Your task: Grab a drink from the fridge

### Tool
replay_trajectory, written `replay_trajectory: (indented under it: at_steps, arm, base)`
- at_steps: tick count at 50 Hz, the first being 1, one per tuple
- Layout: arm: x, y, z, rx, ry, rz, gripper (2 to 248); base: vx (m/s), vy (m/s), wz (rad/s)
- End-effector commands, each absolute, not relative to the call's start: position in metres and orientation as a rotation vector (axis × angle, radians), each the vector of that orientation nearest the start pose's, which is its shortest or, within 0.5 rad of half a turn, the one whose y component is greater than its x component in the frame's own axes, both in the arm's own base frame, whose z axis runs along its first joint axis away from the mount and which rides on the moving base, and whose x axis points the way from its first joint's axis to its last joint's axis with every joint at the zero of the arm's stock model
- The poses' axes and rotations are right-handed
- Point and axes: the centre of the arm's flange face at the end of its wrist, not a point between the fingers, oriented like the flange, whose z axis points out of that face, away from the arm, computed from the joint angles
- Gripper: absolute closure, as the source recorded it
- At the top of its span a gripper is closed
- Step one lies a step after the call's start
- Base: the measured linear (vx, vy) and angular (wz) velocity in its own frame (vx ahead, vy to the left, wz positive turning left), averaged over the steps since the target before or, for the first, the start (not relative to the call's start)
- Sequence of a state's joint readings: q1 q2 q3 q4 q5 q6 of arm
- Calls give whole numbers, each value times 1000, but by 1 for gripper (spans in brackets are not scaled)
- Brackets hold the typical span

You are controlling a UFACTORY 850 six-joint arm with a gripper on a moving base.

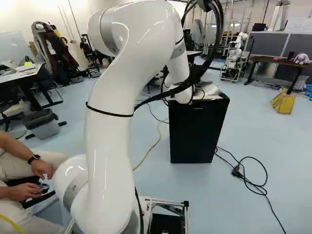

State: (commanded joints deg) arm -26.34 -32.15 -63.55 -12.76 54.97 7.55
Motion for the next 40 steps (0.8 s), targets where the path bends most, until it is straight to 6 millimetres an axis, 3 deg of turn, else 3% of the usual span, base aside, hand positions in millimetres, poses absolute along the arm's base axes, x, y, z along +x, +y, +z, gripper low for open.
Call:
replay_trajectory:
  at_steps: [19,40]
  arm:
    - [572,-243,408,-2426,335,-2217,151]
    - [543,-195,415,-2444,295,-2164,151]
  base:
    - [0,0,0]
    - [0,0,0]
